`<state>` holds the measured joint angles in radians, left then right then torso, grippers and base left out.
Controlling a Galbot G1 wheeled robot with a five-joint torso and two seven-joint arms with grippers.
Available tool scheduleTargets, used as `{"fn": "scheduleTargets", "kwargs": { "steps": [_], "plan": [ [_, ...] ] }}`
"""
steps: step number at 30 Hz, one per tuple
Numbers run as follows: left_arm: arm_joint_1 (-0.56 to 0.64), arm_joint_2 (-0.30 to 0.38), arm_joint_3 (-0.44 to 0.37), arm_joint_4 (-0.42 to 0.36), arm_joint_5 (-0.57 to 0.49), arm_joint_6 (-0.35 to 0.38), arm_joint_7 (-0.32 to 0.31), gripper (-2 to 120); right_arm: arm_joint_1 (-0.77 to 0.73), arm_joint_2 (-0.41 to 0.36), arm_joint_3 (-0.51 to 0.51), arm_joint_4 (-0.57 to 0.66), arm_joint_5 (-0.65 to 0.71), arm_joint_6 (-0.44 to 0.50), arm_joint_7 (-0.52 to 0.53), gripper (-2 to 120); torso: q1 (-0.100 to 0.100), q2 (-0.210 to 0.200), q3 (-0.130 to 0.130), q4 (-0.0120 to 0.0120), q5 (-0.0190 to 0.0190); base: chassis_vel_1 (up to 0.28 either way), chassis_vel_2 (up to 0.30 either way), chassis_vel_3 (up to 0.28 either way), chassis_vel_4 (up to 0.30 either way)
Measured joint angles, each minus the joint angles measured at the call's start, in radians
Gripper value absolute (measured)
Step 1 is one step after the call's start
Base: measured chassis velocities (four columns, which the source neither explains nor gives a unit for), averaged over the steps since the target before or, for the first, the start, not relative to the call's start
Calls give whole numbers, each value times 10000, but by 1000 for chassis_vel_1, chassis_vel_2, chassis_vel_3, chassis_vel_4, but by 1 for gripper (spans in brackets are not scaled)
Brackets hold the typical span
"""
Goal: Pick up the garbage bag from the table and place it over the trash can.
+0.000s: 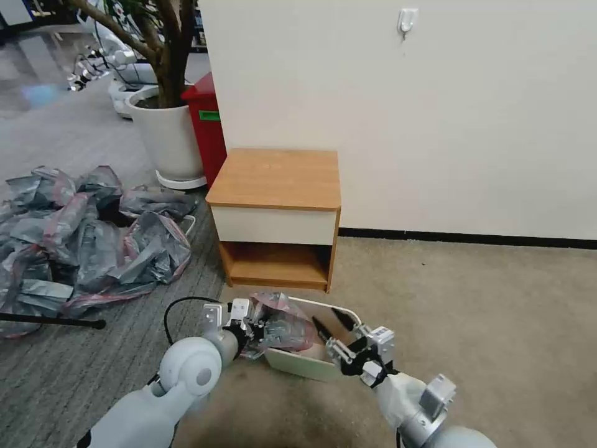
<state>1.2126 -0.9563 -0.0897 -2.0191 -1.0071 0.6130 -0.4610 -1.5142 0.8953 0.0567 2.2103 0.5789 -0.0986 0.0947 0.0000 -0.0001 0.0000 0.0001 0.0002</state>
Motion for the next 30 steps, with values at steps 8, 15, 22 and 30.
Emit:
{"fn": "scheduleTargets", "kwargs": {
  "steps": [8, 15, 22, 30],
  "plan": [
    [430, -112, -262, -374, 278, -87, 176, 3, 1127, -209, -912, -704, 669, -885, 599, 50, 0, 0, 0, -1, -2, 0, 0, 0, 0],
    [704, -145, -420, -668, 356, -102, 255, 3, 1751, -209, -1334, -1232, 663, -1108, 963, 55, 0, 0, 0, -1, -2, 0, 0, 0, 0],
    [917, -158, -503, -855, 421, -136, 319, 3, 2173, -186, -1710, -1546, 825, -1126, 1112, 57, 0, 0, 0, -1, -2, 0, 0, 0, 0],
    [970, -145, -497, -911, 447, -147, 332, 3, 2386, -128, -1965, -1516, 1080, -1119, 1203, 43, 0, 0, 0, -1, -2, 0, 0, 0, 0]
  ]
}}
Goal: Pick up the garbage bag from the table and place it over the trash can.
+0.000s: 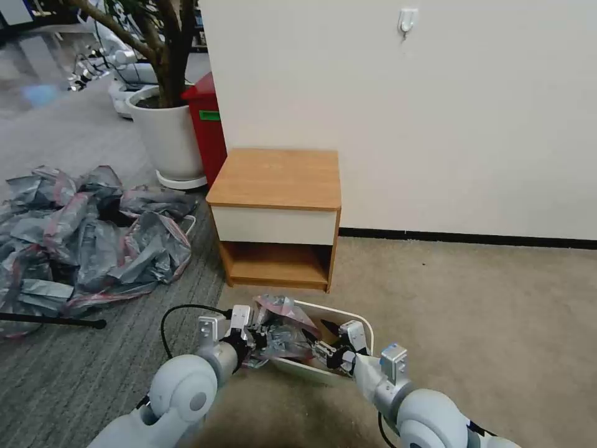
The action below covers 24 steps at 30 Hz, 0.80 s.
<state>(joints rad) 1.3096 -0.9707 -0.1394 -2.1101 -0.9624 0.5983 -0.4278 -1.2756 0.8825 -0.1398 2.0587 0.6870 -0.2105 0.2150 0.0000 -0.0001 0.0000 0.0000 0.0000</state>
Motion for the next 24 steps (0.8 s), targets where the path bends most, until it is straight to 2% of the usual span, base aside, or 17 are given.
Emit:
{"fn": "scheduleTargets", "kwargs": {
  "steps": [1, 3, 5, 10, 13, 15, 16, 24],
  "plan": [
    [15, -2, 3, -19, 0, -1, 0, 3, 25, 26, -35, -39, 18, 4, 24, 39, 0, 0, 0, 0, 0, 0, 0, 0, 0],
    [15, -2, 3, -19, 0, -1, 0, 3, 25, 26, -35, -39, 18, 4, 24, 39, 0, 0, 0, 0, 0, 0, 0, 0, 0],
    [89, -13, 25, -28, 24, -2, 0, 3, 65, 186, -143, -63, 162, 14, 212, 24, 0, 0, 0, 0, 0, 0, 0, 0, 0],
    [124, -25, 32, -34, 40, -2, 0, 3, 96, 213, -204, -58, 174, 28, 236, 21, 0, 0, 0, 0, 0, 0, 0, 0, 0],
    [163, -61, 47, -34, 81, -1, 5, 3, 96, 224, -229, -23, 181, 72, 242, 7, 0, 0, 0, 0, 0, 0, 0, 0, 0],
    [172, -81, 55, -28, 98, -2, 8, 3, 94, 224, -236, -12, 182, 98, 242, 6, 0, 0, 0, 0, 0, 0, 0, 0, 0],
    [180, -100, 59, -17, 113, -3, 10, 3, 88, 225, -239, -6, 182, 132, 241, 0, 0, 0, 0, 0, 0, 0, 0, 0, 0],
    [205, -232, 117, 114, 256, -2, 27, 3, 64, 235, -239, 25, 197, 267, 206, 0, 0, 0, 0, 0, 0, 0, 0, 0, 0]
  ]
}}
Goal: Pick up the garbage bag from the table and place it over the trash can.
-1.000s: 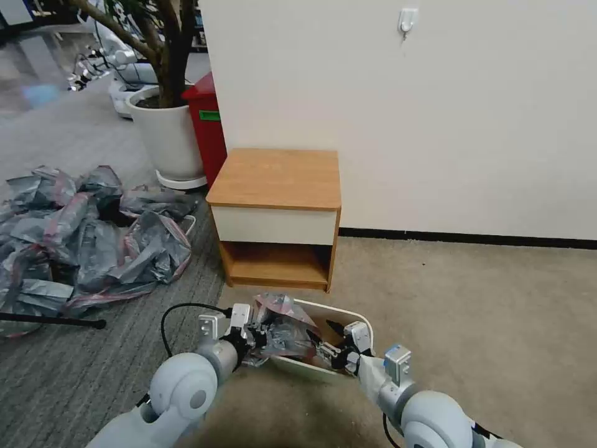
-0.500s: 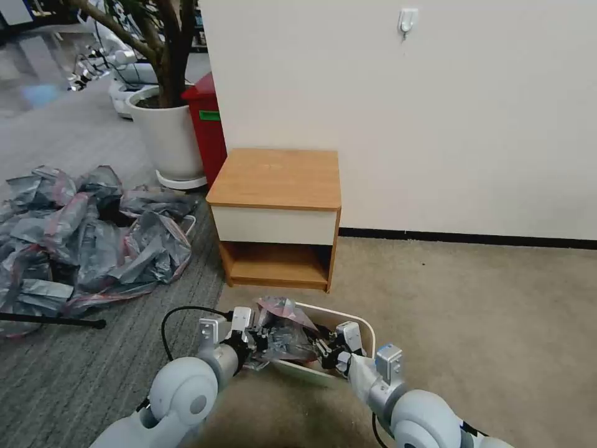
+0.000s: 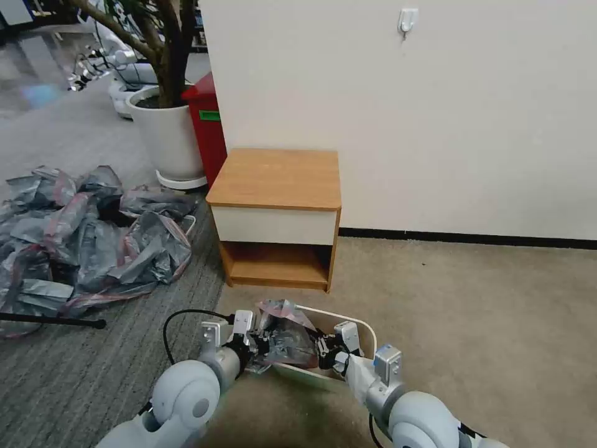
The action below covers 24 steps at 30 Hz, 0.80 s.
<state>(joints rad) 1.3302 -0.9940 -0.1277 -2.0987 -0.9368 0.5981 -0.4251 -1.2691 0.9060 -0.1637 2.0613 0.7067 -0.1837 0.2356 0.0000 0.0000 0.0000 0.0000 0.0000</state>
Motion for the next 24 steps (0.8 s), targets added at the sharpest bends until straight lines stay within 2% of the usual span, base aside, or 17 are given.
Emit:
{"fn": "scheduleTargets", "kwargs": {
  "steps": [13, 24],
  "plan": [
    [-54, -154, 272, 260, 378, -3, 52, 3, -69, -349, 238, 459, 326, 433, -490, 0, 0, 0, 0, 0, 0, 0, 0, 0, 0],
    [282, -264, 474, 308, 1205, -32, 390, 3, 808, -633, 462, 534, 1354, 152, -132, 0, 0, 0, 0, 1, 1, 0, 0, 0, 0]
  ]
}}
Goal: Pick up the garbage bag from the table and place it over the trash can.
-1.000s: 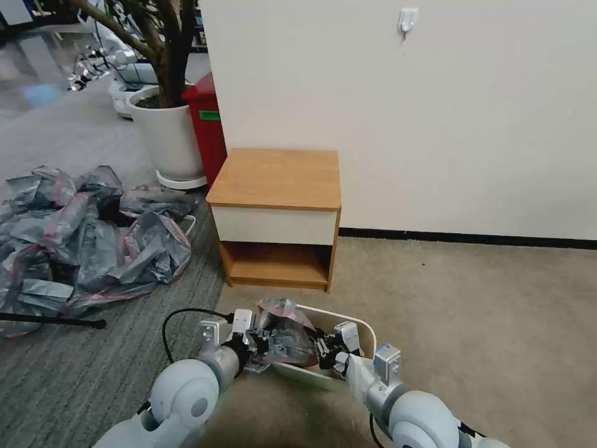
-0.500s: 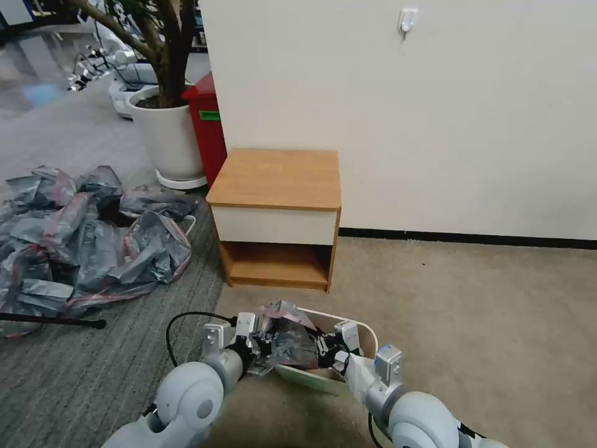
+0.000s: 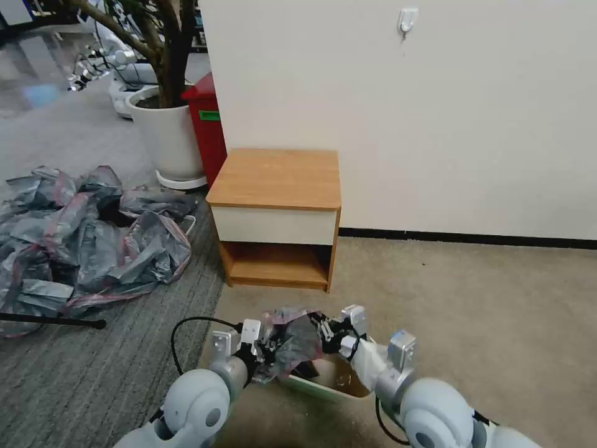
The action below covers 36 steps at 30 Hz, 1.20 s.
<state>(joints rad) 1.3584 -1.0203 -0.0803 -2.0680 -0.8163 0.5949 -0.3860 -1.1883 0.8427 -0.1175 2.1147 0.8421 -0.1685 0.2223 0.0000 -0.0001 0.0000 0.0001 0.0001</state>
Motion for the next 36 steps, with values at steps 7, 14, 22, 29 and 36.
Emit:
{"fn": "scheduleTargets", "kwargs": {
  "steps": [7, 14, 22, 29, 36],
  "plan": [
    [245, -10, -65, -82, 438, -31, 335, 3, 561, -62, -10, -506, 513, -474, 688, 0, 0, 0, 0, 0, 0, 0, 0, 0, 0],
    [350, -49, -276, -138, 664, -182, 648, 3, 305, -70, 231, -721, 527, -1094, 1210, 0, 0, 1, 0, -1, -1, 0, 0, 0, 0],
    [371, -106, -433, -195, 732, -399, 955, 3, -27, -351, 703, -674, 546, -2133, 1611, 0, 0, 0, 0, -2, -2, 0, 0, 0, 0],
    [361, -170, -636, -209, 744, -617, 1230, 3, -298, -461, 1026, -530, 546, -2320, 1680, 0, 0, 0, 0, -1, -1, 0, 0, 0, 0],
    [300, -311, -1087, -171, 761, -829, 1439, 3, -601, -669, 1355, -384, 542, -2338, 1699, 0, 0, 0, 0, -1, -1, 0, 0, 0, 0]
  ]
}}
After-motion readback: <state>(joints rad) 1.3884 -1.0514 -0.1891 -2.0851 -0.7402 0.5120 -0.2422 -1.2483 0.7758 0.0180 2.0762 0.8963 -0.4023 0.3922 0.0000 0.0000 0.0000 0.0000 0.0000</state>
